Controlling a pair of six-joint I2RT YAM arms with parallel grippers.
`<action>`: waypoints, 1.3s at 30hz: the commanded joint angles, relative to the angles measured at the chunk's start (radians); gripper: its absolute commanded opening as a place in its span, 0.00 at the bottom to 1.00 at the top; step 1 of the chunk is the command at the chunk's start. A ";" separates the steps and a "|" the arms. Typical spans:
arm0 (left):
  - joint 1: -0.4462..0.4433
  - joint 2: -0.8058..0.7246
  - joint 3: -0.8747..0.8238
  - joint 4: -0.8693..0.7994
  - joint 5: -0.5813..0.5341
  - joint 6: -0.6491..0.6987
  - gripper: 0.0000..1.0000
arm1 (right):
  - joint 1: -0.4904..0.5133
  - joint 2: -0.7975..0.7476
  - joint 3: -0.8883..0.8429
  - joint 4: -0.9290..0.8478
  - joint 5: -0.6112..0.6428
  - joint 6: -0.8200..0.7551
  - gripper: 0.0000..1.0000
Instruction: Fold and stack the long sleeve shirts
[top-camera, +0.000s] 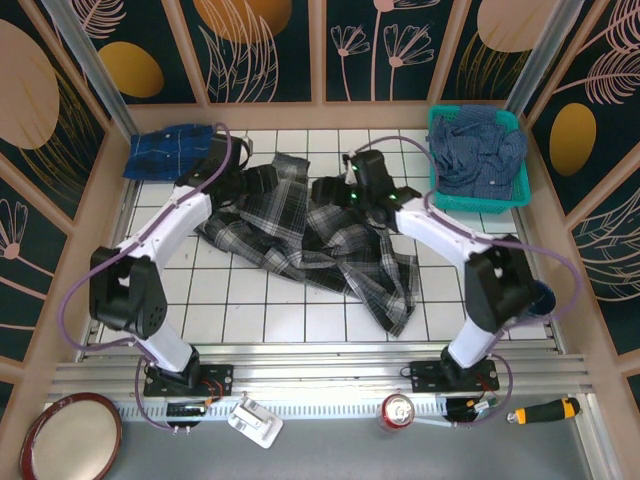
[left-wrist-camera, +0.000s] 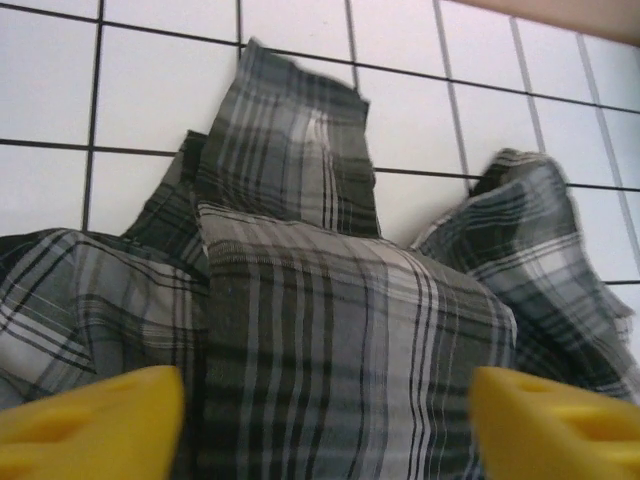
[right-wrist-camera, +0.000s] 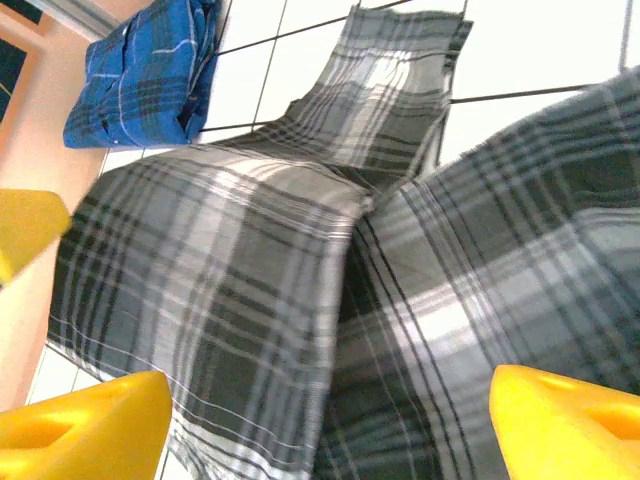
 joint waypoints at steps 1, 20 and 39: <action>0.017 0.007 0.057 -0.041 -0.079 -0.021 0.96 | 0.013 0.122 0.100 -0.018 -0.012 -0.001 0.83; 0.177 -0.213 -0.026 -0.154 -0.075 -0.103 0.98 | 0.284 -0.015 0.056 0.037 -0.003 -0.296 0.00; 0.006 -0.375 -0.504 0.028 0.151 -0.183 0.91 | 0.369 -0.298 -0.422 0.067 -0.217 -0.295 0.58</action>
